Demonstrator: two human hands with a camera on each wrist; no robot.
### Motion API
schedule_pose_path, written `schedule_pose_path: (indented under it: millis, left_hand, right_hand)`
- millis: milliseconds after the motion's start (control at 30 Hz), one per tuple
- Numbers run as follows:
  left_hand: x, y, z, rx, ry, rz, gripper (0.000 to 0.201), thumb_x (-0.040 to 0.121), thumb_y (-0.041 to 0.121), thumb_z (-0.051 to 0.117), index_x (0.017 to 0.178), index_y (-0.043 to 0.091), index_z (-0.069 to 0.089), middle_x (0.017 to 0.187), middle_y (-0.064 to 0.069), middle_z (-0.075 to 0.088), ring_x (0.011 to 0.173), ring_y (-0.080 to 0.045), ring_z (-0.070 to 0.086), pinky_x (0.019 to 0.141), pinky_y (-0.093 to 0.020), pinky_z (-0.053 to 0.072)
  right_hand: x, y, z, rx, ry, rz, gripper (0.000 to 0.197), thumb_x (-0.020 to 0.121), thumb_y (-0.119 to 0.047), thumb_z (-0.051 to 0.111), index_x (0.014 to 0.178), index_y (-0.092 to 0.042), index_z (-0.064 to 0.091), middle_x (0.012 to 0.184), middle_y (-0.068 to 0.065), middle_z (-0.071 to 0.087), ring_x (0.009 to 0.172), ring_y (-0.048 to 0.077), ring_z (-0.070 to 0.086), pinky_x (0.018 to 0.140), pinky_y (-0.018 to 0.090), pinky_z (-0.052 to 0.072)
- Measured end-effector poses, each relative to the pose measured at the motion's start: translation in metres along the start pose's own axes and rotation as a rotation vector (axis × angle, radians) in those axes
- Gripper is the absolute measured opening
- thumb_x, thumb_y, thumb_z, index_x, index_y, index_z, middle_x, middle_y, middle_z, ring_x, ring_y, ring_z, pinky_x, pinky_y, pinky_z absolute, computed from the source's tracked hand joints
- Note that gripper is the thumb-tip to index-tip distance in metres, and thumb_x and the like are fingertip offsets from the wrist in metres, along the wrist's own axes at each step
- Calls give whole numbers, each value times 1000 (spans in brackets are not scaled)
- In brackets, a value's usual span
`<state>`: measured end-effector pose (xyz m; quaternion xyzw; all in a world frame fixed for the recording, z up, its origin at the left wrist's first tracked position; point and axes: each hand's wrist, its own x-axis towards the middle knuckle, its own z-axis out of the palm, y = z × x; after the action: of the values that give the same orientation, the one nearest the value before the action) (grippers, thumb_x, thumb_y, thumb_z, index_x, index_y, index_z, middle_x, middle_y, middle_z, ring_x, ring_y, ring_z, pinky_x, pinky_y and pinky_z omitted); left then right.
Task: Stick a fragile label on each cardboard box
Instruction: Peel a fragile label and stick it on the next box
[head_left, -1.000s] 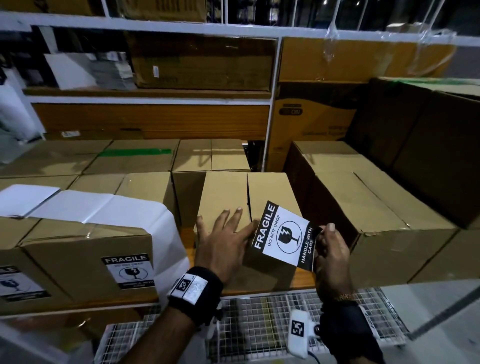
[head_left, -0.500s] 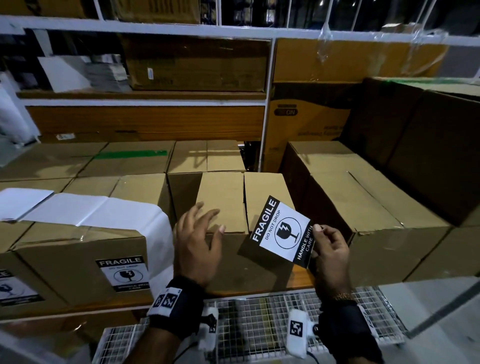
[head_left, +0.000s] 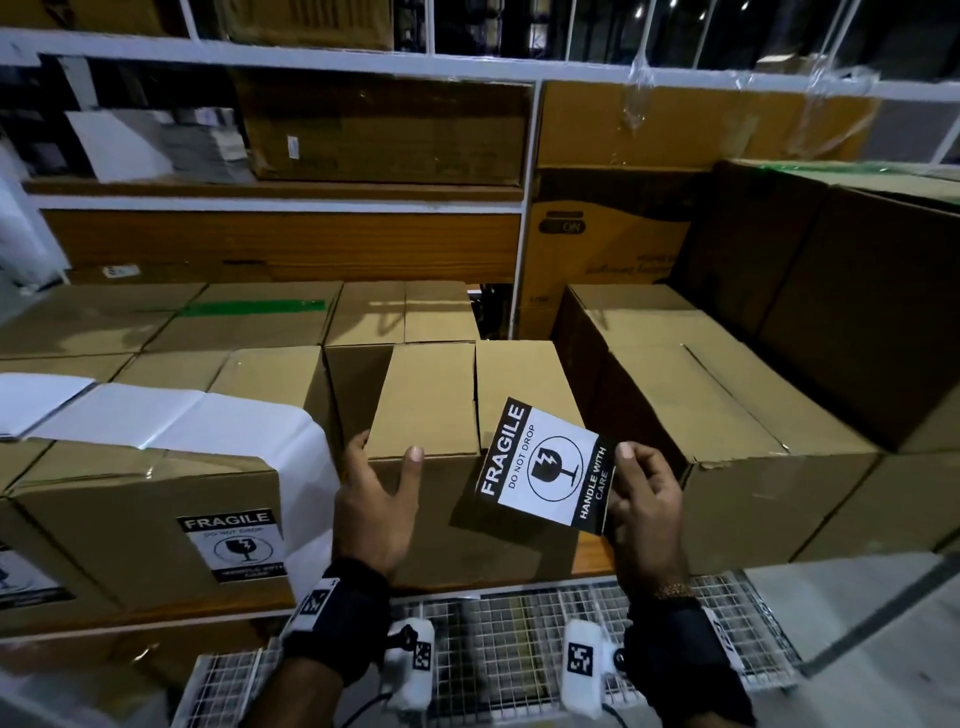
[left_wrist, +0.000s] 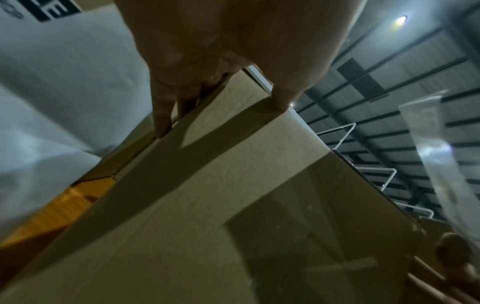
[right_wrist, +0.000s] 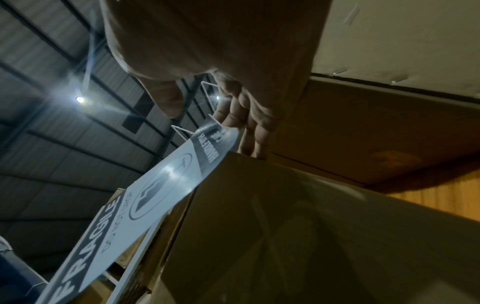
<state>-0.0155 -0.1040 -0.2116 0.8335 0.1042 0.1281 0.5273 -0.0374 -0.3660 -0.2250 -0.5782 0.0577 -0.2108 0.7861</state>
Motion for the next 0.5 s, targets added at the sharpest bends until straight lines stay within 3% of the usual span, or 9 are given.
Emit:
schedule_pose_path:
  millis: [67,133,200,267,367,433,500]
  left_hand:
    - [2,3,-4,-12,18,-10,72,96,63,51,153,25,31,151,-12,52,134,-34,52,101,-35,43]
    - [7,1,-8,-52,32,1,76,88,76,47,149,31,33,146,-12,57,129,-34,56,105,-42,48]
    - [11,0,-12,-99,55,16,75,83,86,43,142,41,33,137,-13,63,117,-34,64,99,-50,54]
    - [14,2,-18,-105,70,51,64,88,81,42,139,44,32,128,-14,67,106,-34,67,93,-51,56]
    - [14,8,-27,-79,87,119,48,96,69,42,135,43,34,115,-11,71,95,-32,69,86,-50,58]
    - [12,14,-31,-85,84,139,46,97,66,43,136,43,35,109,-5,72,93,-28,70,82,-47,59]
    - [9,19,-34,-104,77,158,46,99,58,47,140,40,34,110,0,71,96,-23,69,76,-35,55]
  right_hand:
    - [0,-11,4,17,-31,-42,54,79,-64,76,106,-19,64,86,8,64,65,7,57,56,25,48]
    - [-1,-24,10,23,-67,-79,48,85,-58,72,108,-17,64,77,1,59,62,8,50,60,32,42]
    - [-3,-37,18,24,-107,-119,46,88,-55,70,110,-15,63,71,-5,54,61,9,47,61,33,39]
    - [-6,-51,25,2,-141,-152,48,88,-57,70,112,-16,62,81,-6,64,72,10,61,69,38,49]
    - [-10,-70,33,-71,-165,-203,51,87,-64,70,114,-21,63,112,13,71,107,37,68,92,63,54]
    - [-10,-80,35,-104,-170,-216,55,88,-65,68,117,-18,62,118,16,69,114,43,65,98,69,50]
    - [-9,-86,35,-117,-176,-210,60,86,-67,68,119,-17,61,118,16,69,114,43,65,97,68,51]
